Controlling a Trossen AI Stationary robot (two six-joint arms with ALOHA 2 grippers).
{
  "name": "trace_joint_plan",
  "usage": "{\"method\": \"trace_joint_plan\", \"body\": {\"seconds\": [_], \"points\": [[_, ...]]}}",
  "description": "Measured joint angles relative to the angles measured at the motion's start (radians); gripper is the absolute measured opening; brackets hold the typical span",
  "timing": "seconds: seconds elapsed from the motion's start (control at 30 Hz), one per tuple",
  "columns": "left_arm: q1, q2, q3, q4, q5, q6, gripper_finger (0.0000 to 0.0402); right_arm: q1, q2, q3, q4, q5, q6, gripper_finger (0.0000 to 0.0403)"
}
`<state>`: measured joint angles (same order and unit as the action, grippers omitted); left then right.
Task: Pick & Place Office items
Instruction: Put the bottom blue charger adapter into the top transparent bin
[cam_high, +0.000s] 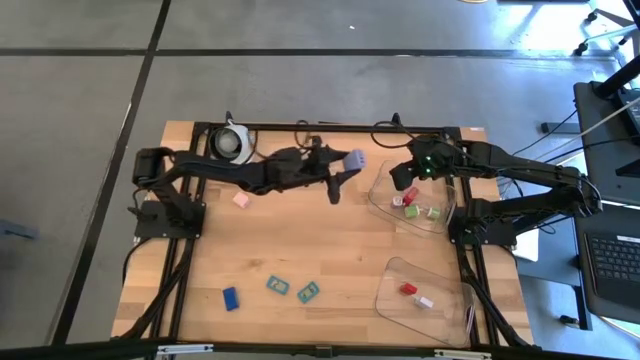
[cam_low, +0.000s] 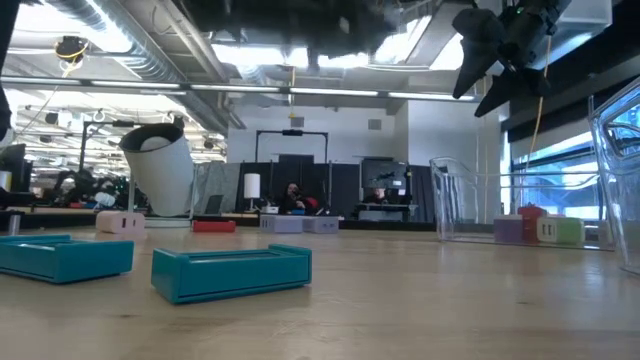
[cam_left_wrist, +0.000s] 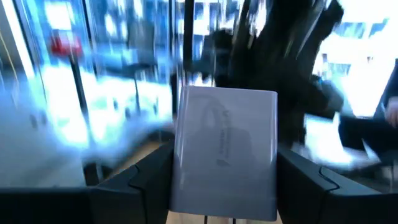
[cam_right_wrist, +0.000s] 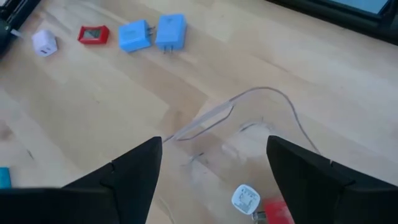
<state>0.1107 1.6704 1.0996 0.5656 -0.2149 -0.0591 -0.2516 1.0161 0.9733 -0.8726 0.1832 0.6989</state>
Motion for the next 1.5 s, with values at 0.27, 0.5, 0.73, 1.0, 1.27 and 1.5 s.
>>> {"method": "trace_joint_plan", "body": {"seconds": [0.27,0.5,0.73,1.0,1.27,1.5], "points": [[-0.097,-0.046,0.0,0.156,-0.134,0.232,0.0215,0.0,0.0,0.0,0.005,0.011,-0.004,0.0291],[-0.134,-0.047,0.0,0.169,-0.194,0.26,0.0216,0.0,0.0,0.0,0.023,0.054,-0.008,0.0291],[-0.135,-0.047,0.0,0.139,-0.187,0.256,0.0216,0.0,0.0,0.0,0.066,0.071,0.002,0.0291],[-0.135,-0.047,0.0,-0.056,-0.23,0.255,0.0217,0.0,0.0,-0.001,0.135,-0.009,0.073,0.0291],[-0.117,-0.045,0.0,-0.299,-0.35,0.143,0.0217,0.003,0.009,-0.001,0.176,-0.072,0.147,0.0291],[-0.1,-0.02,0.003,-0.305,-0.317,0.124,0.0217,0.066,0.107,-0.001,0.377,-0.124,0.157,0.0291]]}}
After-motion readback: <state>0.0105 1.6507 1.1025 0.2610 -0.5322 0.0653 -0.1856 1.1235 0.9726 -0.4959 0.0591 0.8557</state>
